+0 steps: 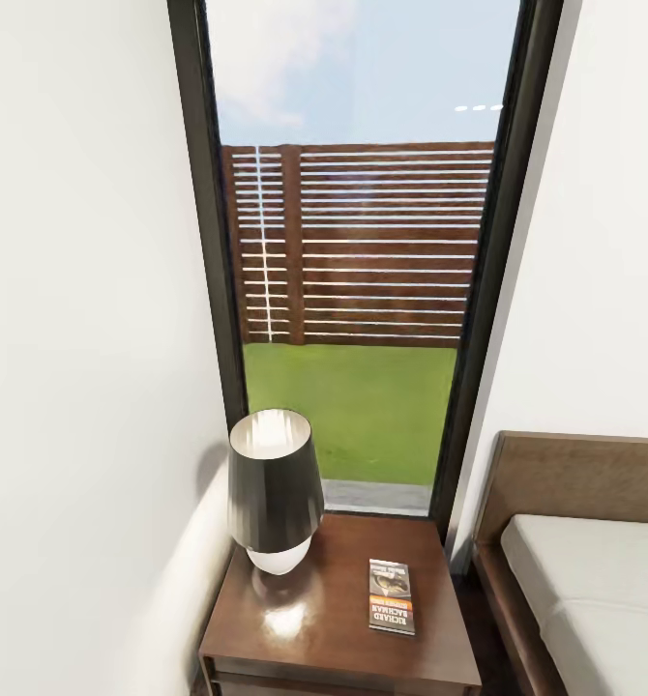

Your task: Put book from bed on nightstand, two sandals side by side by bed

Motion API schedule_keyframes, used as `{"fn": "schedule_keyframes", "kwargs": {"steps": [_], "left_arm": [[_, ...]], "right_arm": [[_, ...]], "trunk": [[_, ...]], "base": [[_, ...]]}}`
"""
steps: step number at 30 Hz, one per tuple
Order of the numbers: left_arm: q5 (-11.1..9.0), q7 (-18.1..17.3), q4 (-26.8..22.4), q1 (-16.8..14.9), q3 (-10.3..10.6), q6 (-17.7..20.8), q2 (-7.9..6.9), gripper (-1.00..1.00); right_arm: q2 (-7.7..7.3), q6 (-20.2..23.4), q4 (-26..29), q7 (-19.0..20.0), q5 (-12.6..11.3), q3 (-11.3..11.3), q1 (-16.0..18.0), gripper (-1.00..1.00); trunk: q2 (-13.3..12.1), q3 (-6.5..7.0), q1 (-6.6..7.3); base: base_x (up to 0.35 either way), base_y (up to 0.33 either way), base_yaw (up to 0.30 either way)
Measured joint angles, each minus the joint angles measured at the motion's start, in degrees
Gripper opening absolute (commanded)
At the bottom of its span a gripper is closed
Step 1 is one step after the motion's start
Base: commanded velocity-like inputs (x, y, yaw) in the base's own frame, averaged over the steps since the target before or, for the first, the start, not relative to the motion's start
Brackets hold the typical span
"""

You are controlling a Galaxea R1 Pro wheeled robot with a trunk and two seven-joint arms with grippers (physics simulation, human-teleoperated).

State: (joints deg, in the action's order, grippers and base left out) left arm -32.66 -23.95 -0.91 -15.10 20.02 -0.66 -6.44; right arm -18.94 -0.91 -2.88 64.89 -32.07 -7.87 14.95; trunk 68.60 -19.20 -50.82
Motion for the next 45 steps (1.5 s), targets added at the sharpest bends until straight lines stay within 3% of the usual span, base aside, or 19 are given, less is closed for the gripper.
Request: {"fn": "schedule_keyframes", "kwargs": {"steps": [13, 22, 23, 26, 33, 45], "left_arm": [[-0.10, 0.22, -0.01, 2.95, -0.08, -1.66, -0.40, 1.00], [-0.11, 0.36, 0.04, 4.14, -0.10, -3.20, -0.76, 1.00], [-0.12, 0.37, 0.02, 4.21, -0.10, -3.30, -0.76, 1.00], [-0.20, 0.38, 0.00, 4.27, -0.14, -3.39, -0.68, 1.00], [-0.25, 0.39, -0.06, 4.32, -0.21, -3.42, -0.18, 1.00], [0.02, 0.27, -0.19, 4.33, -0.28, -3.38, 0.11, 1.00]], "right_arm": [[2.44, -0.89, 0.01, -13.31, 0.06, -0.01, -3.62, 1.00], [5.14, -1.14, 0.03, -26.57, 0.07, -0.04, -5.04, 1.00], [5.75, -1.11, 0.03, -29.41, 0.09, -0.08, -5.13, 1.00], [6.52, -1.11, 0.07, -32.68, 0.06, -0.11, -5.21, 1.00], [7.23, -1.08, 0.19, -35.77, -0.42, -0.29, -5.27, 1.00], [8.10, -1.00, 0.29, -36.68, -0.99, -0.05, -5.29, 1.00]], "trunk": [[0.00, 0.00, 0.00], [0.00, 0.00, 0.00], [0.00, 0.00, 0.00], [0.00, 0.00, 0.00], [0.00, 0.00, 0.00], [0.00, 0.00, 0.00]], "base": [[0.000, 0.000, 0.000], [0.000, 0.000, 0.000], [0.000, 0.000, 0.000], [0.000, 0.000, 0.000], [0.000, 0.000, 0.000], [0.000, 0.000, 0.000]]}}
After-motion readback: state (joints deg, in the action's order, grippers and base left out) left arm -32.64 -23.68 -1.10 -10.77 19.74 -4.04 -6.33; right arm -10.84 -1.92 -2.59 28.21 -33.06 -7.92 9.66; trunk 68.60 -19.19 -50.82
